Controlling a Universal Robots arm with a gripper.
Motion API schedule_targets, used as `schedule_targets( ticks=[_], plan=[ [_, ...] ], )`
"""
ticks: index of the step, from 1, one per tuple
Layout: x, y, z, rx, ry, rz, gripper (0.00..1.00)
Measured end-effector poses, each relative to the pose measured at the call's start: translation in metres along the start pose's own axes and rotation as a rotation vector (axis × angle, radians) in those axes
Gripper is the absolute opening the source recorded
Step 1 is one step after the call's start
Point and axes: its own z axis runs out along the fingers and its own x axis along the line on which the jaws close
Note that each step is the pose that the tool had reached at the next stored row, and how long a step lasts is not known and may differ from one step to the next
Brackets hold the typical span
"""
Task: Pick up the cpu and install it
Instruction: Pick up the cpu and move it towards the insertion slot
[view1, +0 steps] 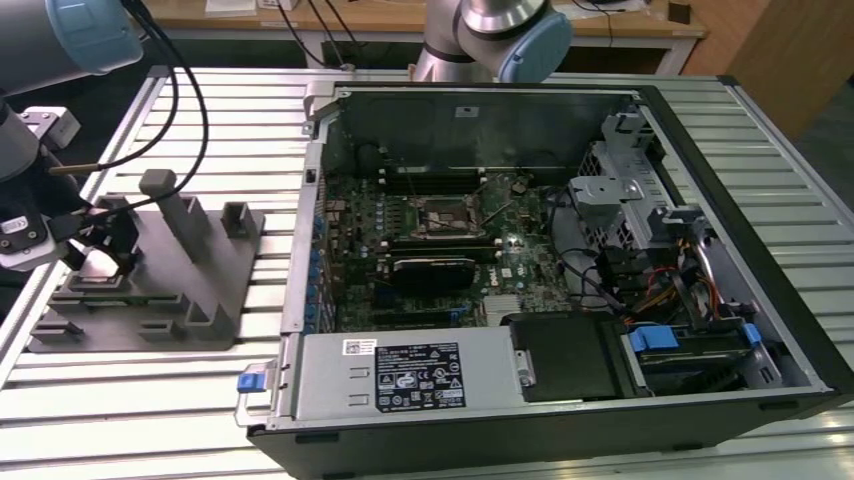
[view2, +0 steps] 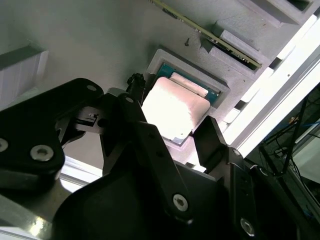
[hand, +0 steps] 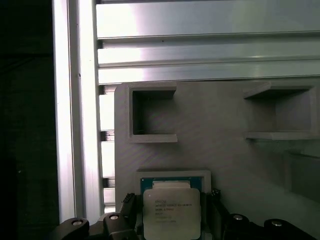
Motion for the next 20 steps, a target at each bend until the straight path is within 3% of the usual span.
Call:
schedule_targets(
  ticks=[6, 8, 20],
  plan=[
    [0.0000, 0.0000, 0.0000, -0.0003, 0.0000, 0.000, 0.65],
    [0.0000, 0.0000, 0.0000, -0.0004, 0.0001, 0.000, 0.55],
    [-0.0001, 0.0001, -0.0027, -0.0008, 0.0001, 0.000, 0.55]
  ],
)
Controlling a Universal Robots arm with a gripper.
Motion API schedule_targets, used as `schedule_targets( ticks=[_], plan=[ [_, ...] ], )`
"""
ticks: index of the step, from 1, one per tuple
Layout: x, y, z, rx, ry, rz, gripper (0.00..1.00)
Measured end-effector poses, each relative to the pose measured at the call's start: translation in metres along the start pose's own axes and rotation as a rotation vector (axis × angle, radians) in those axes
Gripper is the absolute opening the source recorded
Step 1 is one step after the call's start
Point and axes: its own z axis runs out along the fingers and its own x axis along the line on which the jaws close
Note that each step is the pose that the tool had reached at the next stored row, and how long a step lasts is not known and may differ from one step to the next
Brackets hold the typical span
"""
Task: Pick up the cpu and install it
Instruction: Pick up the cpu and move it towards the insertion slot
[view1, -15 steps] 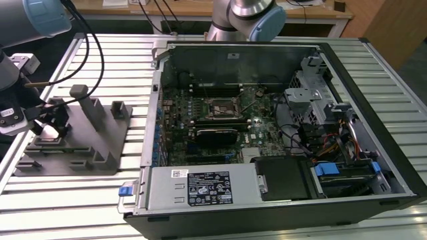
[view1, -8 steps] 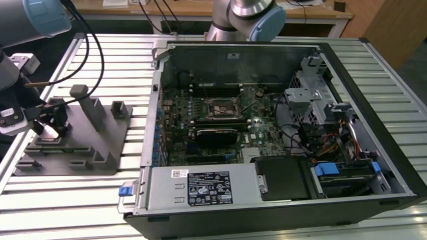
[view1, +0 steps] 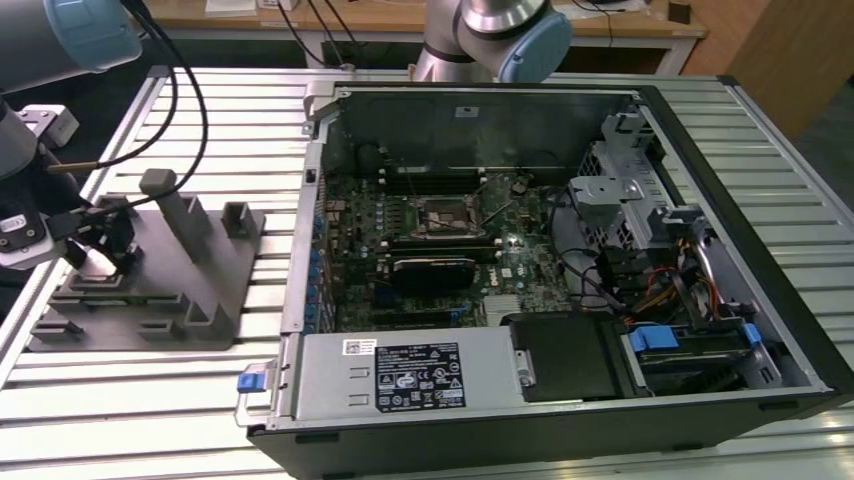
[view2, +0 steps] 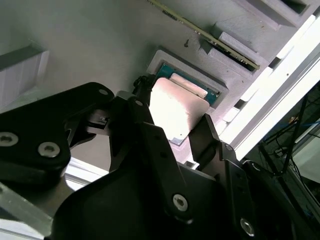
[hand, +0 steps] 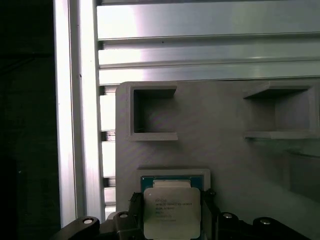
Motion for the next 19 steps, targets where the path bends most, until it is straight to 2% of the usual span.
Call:
schedule_targets(
  ticks=[5, 10, 19],
  plan=[
    [-0.0001, 0.0002, -0.0033, -0.0001, -0.0002, -0.001, 0.55],
    [-0.0001, 0.0002, -0.0038, -0.0005, 0.0008, -0.020, 0.55],
    [-0.0001, 0.0002, -0.0038, -0.0007, 0.0008, -0.020, 0.55]
  ],
)
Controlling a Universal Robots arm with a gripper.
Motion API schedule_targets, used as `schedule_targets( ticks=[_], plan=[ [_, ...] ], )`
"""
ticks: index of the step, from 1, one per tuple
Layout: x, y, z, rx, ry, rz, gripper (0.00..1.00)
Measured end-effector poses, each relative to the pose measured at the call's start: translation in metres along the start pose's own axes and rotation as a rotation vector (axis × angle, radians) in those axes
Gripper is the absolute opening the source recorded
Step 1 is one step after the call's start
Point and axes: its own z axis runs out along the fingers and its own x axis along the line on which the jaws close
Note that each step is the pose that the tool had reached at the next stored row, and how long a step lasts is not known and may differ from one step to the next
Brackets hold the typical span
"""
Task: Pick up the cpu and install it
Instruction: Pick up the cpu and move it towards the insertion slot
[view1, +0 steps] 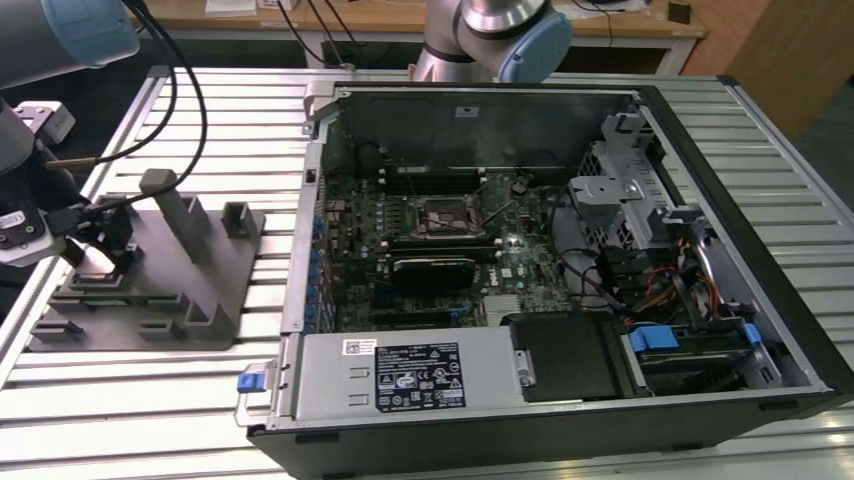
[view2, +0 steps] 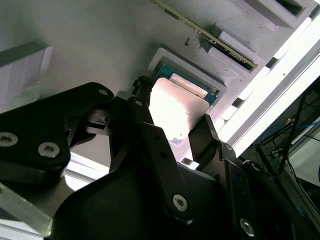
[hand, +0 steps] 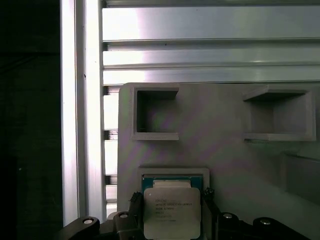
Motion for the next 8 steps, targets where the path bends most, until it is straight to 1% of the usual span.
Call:
schedule_targets(
  ticks=[3, 8],
  plan=[
    [0.0000, 0.0000, -0.0002, 0.0000, -0.0001, 0.000, 0.55],
    [-0.0001, 0.0002, -0.0058, 0.0001, 0.0001, 0.000, 0.55]
  ],
)
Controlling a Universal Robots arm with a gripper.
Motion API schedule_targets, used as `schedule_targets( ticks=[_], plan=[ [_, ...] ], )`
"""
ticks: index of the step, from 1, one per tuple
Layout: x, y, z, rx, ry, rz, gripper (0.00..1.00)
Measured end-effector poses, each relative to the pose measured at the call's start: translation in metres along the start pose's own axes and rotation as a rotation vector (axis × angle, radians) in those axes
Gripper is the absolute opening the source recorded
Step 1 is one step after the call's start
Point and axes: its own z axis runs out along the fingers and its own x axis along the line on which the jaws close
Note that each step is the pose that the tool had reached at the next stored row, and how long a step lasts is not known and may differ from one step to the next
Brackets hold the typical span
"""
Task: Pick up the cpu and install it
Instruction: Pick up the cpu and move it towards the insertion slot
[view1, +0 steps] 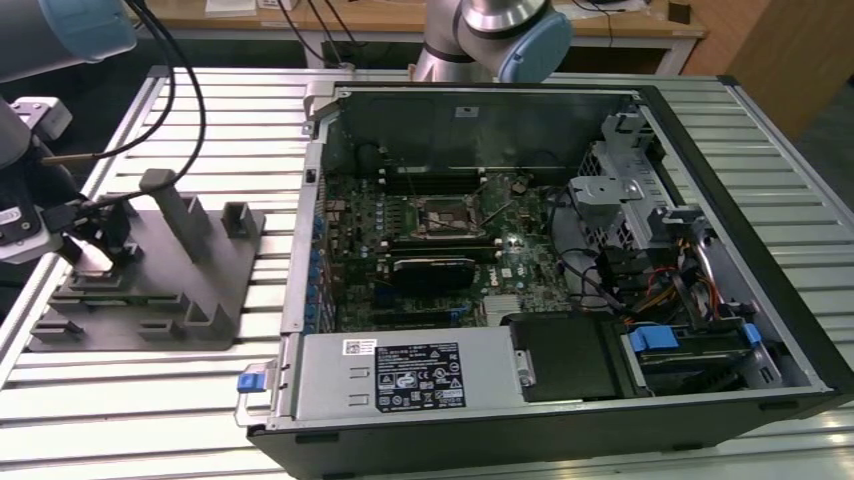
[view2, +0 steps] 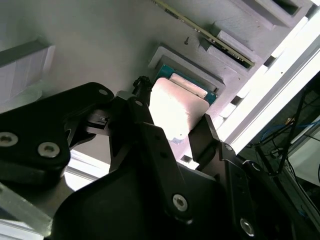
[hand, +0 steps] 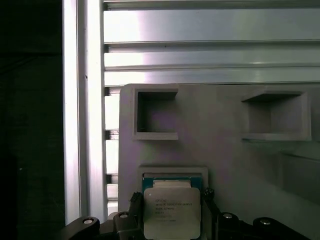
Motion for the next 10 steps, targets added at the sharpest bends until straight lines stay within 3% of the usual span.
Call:
schedule_targets(
  ticks=[10],
  plan=[
    [-0.0003, 0.0005, -0.0113, -0.0001, -0.0001, 0.000, 0.55]
  ],
)
